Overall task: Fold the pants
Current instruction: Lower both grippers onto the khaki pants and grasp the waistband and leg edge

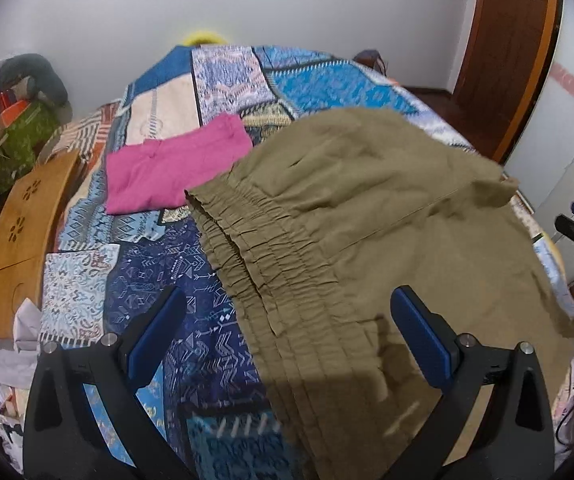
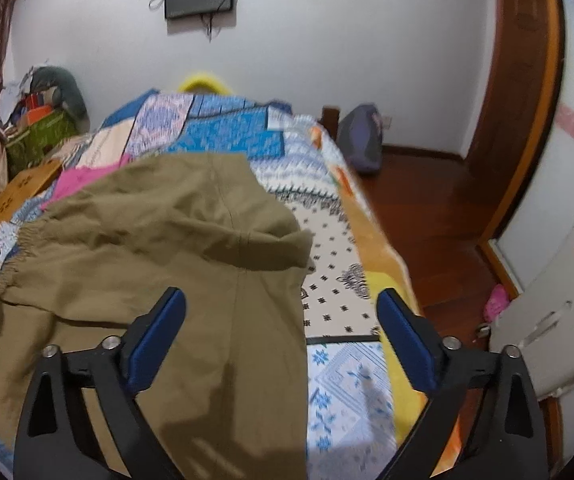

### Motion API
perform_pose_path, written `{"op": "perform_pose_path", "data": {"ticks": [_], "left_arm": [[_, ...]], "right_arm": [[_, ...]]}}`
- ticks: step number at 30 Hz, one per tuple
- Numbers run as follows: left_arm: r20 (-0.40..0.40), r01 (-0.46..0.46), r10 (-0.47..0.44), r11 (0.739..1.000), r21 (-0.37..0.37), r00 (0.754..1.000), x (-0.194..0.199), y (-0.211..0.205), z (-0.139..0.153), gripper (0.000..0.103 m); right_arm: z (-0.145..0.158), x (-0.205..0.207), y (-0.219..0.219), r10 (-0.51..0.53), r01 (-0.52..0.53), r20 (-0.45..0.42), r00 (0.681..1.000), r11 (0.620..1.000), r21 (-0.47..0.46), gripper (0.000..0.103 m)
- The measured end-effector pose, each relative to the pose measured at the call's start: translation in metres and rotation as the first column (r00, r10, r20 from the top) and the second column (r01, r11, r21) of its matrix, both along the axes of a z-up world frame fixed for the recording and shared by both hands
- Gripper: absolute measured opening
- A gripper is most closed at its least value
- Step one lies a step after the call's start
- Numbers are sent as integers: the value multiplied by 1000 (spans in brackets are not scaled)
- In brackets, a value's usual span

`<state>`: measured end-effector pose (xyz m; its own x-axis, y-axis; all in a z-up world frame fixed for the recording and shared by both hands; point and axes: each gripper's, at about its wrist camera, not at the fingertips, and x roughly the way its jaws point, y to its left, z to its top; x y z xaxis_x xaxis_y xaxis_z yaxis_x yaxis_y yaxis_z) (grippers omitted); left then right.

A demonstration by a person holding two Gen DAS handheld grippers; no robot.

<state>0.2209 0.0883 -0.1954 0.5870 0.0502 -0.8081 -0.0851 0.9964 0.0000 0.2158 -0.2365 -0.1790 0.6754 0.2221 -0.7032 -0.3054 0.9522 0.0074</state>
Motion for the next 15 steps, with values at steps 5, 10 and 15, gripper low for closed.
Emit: {"op": "perform_pose_path", "data": {"ticks": [5, 10, 15], "left_arm": [[-77, 20, -24, 998, -55, 997, 23, 8, -22, 103], [-123, 8, -20, 996, -93, 992, 38, 16, -40, 103], [-94, -10, 0, 995, -99, 996, 45, 22, -45, 96]], "right_arm": [[-28, 42, -2, 34, -29, -117, 993, 999, 42, 74], [-56, 70, -1, 79, -62, -258, 963, 995, 74, 54], [-61, 62, 11, 76, -84, -191, 979, 996, -37, 48]]}}
